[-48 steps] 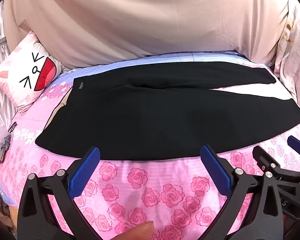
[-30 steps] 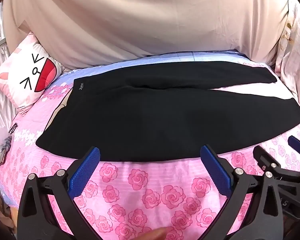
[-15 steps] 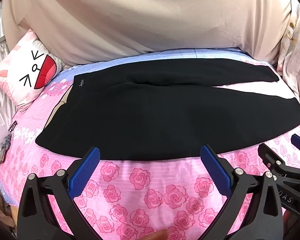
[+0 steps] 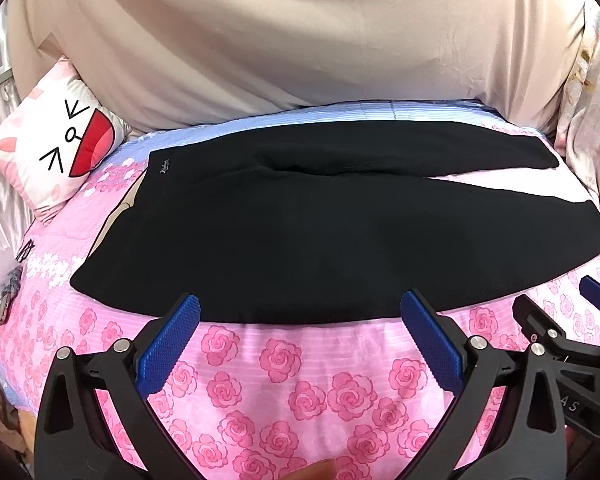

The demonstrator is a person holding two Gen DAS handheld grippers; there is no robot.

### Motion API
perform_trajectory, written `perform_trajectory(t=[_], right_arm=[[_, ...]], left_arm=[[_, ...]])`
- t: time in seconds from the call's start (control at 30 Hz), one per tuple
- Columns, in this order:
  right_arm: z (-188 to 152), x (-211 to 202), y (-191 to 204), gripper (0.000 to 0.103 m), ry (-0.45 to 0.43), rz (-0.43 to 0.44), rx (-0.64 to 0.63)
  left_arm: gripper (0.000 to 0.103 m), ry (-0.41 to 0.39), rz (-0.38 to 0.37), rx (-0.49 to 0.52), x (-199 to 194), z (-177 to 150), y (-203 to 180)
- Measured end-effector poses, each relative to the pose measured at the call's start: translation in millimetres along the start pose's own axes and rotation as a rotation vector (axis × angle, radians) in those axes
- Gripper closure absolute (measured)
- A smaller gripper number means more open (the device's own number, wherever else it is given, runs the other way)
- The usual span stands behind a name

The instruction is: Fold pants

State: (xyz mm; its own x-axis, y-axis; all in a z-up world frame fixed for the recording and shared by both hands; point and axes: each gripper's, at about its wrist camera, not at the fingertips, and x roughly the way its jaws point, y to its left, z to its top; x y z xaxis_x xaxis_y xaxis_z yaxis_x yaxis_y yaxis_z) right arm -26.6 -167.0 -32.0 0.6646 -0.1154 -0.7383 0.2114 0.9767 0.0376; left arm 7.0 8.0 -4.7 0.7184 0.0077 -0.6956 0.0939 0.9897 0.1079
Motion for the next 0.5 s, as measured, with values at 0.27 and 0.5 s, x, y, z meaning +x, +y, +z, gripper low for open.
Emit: perform_trajectory(t=[0.27,0.5], right_arm=[[-0.3,0.6,0.8,0.005,0.006,0.003,0.004],[-0.4,1.5,0.9,0.005,0.008,0.0,0.008]], left_arm=[[0.005,0.003,0.006,0.011,0.6,0.8,-5.0],[0.005,-0.006,0.025,0.006,0.2,0.2,-4.1]])
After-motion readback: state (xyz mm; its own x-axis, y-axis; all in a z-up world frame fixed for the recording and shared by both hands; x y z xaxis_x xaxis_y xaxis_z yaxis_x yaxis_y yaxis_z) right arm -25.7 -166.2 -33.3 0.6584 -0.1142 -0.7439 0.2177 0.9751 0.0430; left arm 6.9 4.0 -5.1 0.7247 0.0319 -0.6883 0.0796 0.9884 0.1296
